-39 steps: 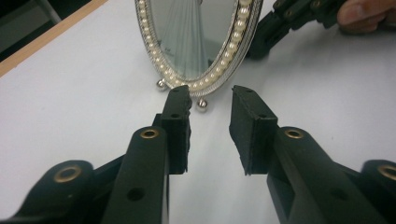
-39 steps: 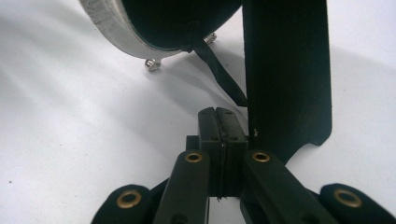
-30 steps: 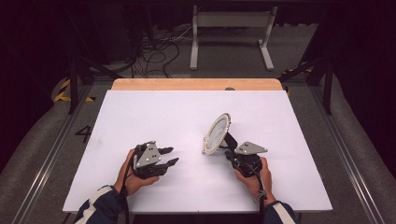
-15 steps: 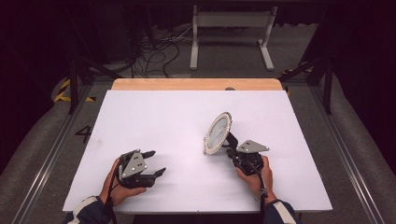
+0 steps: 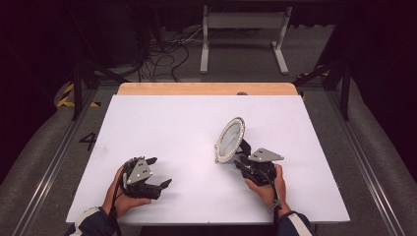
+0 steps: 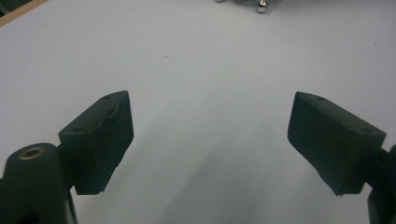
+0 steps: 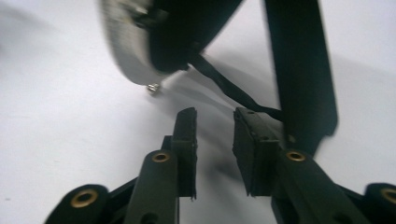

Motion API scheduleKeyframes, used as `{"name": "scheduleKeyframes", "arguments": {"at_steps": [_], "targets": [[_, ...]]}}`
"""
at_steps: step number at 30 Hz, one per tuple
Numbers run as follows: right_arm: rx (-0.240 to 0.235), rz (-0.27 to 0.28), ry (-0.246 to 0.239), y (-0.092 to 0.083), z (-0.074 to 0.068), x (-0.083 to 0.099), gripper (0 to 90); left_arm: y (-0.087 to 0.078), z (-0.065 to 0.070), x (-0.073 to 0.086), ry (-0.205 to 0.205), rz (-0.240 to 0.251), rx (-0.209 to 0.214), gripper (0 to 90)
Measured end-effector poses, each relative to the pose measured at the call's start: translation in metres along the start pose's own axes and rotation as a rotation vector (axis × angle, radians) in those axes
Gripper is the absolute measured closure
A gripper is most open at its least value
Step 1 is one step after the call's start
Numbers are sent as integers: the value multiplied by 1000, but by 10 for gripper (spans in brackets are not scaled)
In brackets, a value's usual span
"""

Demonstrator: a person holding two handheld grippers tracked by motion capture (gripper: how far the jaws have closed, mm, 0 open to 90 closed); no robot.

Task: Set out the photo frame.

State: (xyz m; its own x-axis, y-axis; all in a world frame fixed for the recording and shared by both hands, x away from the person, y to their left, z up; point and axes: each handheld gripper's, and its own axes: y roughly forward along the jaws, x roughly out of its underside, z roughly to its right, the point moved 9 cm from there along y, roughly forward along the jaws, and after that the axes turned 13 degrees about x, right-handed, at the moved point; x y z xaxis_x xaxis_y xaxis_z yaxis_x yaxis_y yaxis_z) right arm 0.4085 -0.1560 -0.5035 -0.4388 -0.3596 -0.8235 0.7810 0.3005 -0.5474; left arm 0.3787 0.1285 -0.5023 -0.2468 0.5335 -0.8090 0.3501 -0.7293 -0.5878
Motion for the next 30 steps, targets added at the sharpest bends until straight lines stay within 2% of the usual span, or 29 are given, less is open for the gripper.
{"name": "scheduleKeyframes", "arguments": {"at_steps": [4,7,10,11,13,15,16,20,22,27,30], "targets": [[-35,19,-4,-3,-17,-6,610,1,1,0,4,-4,-1,150],[-47,31,23,-2,-27,-13,518,2,2,0,7,-7,2,148],[-28,52,54,5,-32,-20,460,4,2,1,8,-14,2,148],[-8,43,70,13,-33,-19,437,5,2,1,9,-17,2,149],[-13,38,83,17,-35,-18,427,6,3,1,11,-17,8,148],[14,34,79,23,-36,-18,420,6,3,1,12,-20,6,148],[19,54,94,25,-36,-22,420,6,3,1,8,-18,9,148],[42,83,93,26,-35,-27,428,7,3,2,8,-20,11,148],[47,100,112,25,-31,-30,445,7,3,1,13,-21,11,148],[27,101,137,22,-27,-34,478,9,4,2,12,-30,12,148],[4,92,171,23,-29,-34,521,9,5,5,10,-39,11,146]]}}
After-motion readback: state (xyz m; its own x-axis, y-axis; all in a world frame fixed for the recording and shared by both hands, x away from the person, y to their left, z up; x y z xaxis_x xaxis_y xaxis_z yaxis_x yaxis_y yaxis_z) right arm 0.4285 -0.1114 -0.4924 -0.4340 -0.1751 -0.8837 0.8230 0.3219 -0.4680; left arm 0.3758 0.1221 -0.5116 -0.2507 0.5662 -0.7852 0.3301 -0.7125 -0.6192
